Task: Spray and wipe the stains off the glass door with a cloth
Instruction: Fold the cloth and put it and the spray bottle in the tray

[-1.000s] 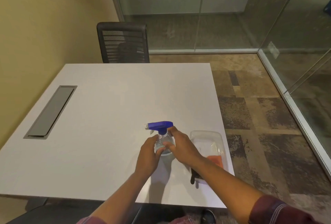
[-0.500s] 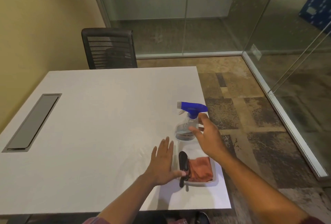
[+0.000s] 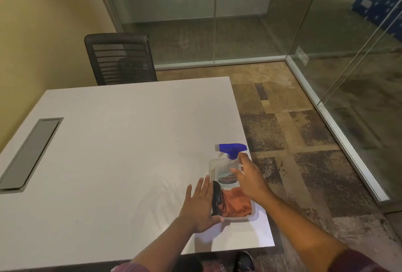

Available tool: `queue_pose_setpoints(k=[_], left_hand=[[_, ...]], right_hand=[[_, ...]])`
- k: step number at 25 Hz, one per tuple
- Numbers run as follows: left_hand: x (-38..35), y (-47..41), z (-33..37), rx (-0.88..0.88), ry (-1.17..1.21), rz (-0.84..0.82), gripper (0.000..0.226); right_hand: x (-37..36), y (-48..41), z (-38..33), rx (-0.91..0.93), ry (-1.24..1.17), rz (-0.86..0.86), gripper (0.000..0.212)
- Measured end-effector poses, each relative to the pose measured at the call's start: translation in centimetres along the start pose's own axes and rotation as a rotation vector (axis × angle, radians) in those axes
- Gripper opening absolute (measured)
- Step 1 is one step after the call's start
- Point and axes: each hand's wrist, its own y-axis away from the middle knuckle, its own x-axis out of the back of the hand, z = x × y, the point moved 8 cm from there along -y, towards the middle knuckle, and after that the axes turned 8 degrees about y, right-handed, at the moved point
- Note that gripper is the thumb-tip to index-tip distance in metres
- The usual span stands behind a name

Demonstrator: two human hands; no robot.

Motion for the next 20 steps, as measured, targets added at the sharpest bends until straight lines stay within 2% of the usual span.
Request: queue_pose_setpoints(k=[9,13,16,20], left_hand=[[-0.4,0.1,-0.2,-0.006,0.022,-0.012,0.118],[-0.7,-0.4,-0.6,-0.024,-0.008,0.026,0.124],[-0.5,-0.3,-0.6,-0.06,-0.013,0.151,0.131],[0.5,-0.2,1.8,-0.191,0.053,0.351,0.104]], right_hand=[[-1.8,0.1,1.9,-0.021,0.159,-0.074,0.047],[-1.9,1.1,1.8,-0.038,0.177,-0.082,0.071],[-2.0,2.4,2.4,-0.096,0.218,-0.089,0.082],[-1.4,4.7,3.6,-0.136,0.451,0.001,0.079]])
